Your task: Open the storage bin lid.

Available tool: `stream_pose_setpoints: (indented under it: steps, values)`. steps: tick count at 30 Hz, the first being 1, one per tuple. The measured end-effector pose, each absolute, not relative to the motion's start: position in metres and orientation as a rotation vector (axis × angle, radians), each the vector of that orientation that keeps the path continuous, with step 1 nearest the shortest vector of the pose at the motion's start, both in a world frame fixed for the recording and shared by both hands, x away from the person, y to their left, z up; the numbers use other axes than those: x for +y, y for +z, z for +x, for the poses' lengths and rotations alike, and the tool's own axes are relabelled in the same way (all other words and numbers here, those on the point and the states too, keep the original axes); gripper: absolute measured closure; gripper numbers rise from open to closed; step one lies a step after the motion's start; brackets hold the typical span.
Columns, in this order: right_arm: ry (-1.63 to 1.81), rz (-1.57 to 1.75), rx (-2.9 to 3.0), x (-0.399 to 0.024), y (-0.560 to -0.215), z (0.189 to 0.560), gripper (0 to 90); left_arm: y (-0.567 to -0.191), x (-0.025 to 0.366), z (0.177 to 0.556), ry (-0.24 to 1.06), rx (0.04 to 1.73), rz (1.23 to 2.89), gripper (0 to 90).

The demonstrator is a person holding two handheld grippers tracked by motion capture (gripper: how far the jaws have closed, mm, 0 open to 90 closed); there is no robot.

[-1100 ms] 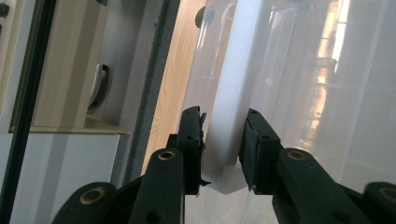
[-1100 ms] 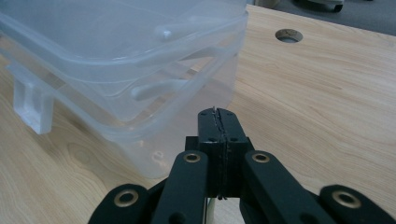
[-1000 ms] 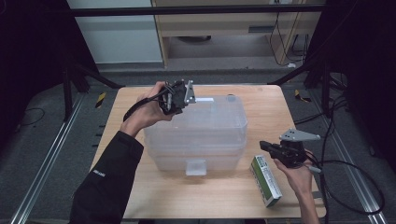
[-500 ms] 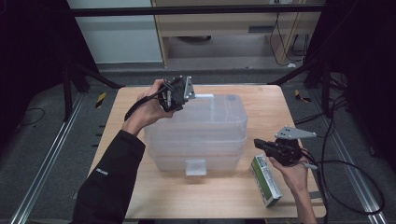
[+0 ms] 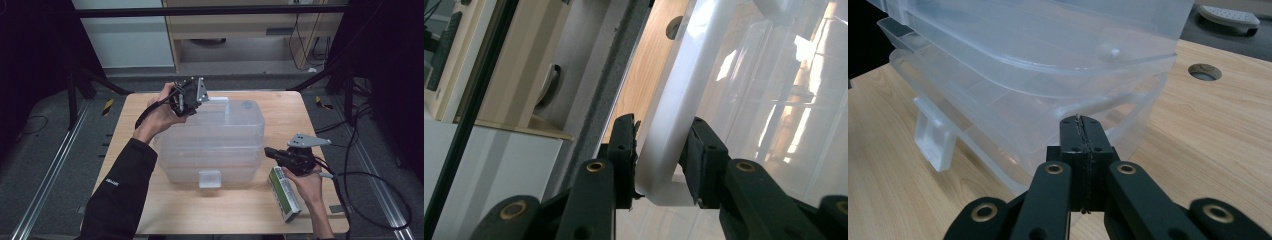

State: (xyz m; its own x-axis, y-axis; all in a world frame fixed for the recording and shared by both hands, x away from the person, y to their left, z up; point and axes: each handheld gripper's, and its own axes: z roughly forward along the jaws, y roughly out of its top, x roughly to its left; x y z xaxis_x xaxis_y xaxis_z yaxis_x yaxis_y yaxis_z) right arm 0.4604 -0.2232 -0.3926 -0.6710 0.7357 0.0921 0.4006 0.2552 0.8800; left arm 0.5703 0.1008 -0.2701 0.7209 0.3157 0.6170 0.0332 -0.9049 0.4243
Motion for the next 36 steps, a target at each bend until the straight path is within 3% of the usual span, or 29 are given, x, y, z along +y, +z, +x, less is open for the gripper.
stream_pose_setpoints:
  steps: [18,36]
  values:
    - [1.428,1.054,2.190,-0.219,-0.394,0.463,90.0,-0.271,0.102,0.566,0.993,0.246,2.556,67.7]
    - [1.410,1.056,2.194,-0.218,-0.395,0.462,90.0,-0.252,0.129,0.536,0.971,0.308,2.463,56.2]
